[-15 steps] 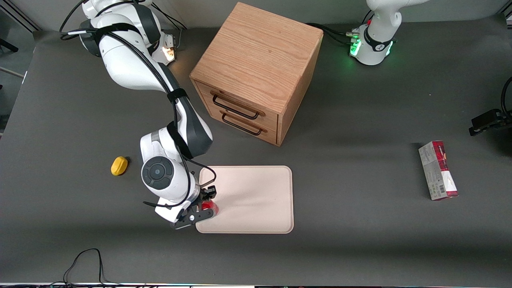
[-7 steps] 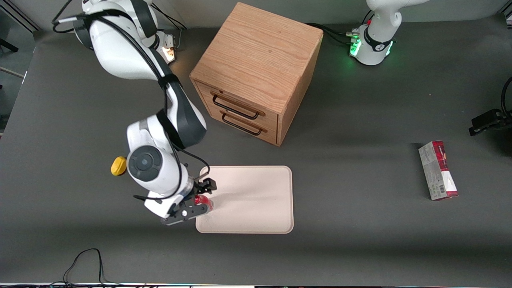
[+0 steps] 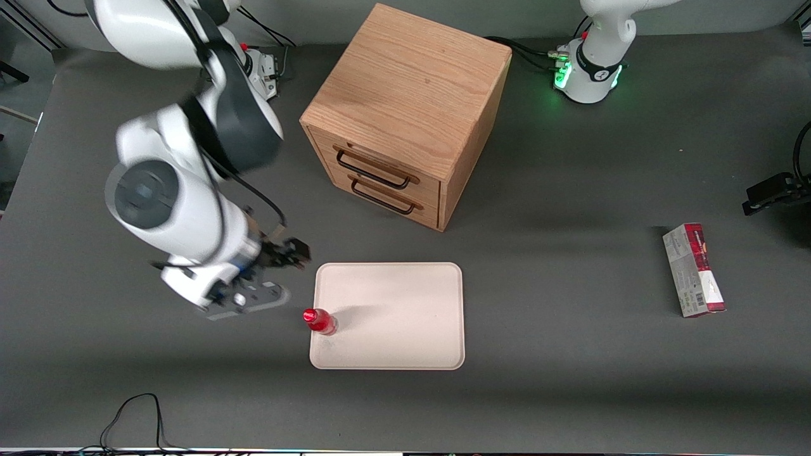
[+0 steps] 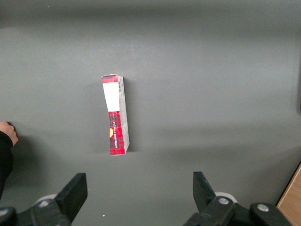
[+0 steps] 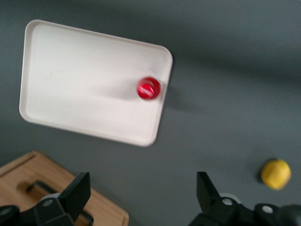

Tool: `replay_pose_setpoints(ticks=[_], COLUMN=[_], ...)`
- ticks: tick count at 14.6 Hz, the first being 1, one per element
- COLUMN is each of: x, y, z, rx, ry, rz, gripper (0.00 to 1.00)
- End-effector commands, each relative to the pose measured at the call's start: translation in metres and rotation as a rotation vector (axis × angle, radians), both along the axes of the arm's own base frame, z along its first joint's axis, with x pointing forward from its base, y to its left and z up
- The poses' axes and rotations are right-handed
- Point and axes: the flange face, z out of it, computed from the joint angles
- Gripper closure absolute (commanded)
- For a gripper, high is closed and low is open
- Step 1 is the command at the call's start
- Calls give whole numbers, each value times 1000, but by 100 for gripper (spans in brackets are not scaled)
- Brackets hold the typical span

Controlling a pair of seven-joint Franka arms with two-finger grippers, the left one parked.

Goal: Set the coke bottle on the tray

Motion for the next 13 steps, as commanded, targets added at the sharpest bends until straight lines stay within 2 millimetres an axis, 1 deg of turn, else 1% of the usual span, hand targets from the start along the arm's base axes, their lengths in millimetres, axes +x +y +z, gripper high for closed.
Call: replay_pose_setpoints(ticks=[1, 2, 4, 6, 8, 10, 11, 13], x=[-26, -33, -46, -63, -77, -90, -96, -108], y=[-34, -52, -98, -128, -163, -199, -219, -251], z=[52, 64, 78, 93, 100, 104, 105, 104], rx=[-24, -22, 4, 31, 57, 75, 78, 80], ry=[22, 29, 40, 13, -12, -44, -52, -55], rz=[-42, -60, -112, -147, -168, -123, -137, -175], gripper=[0, 0, 0, 0, 0, 0, 0, 0])
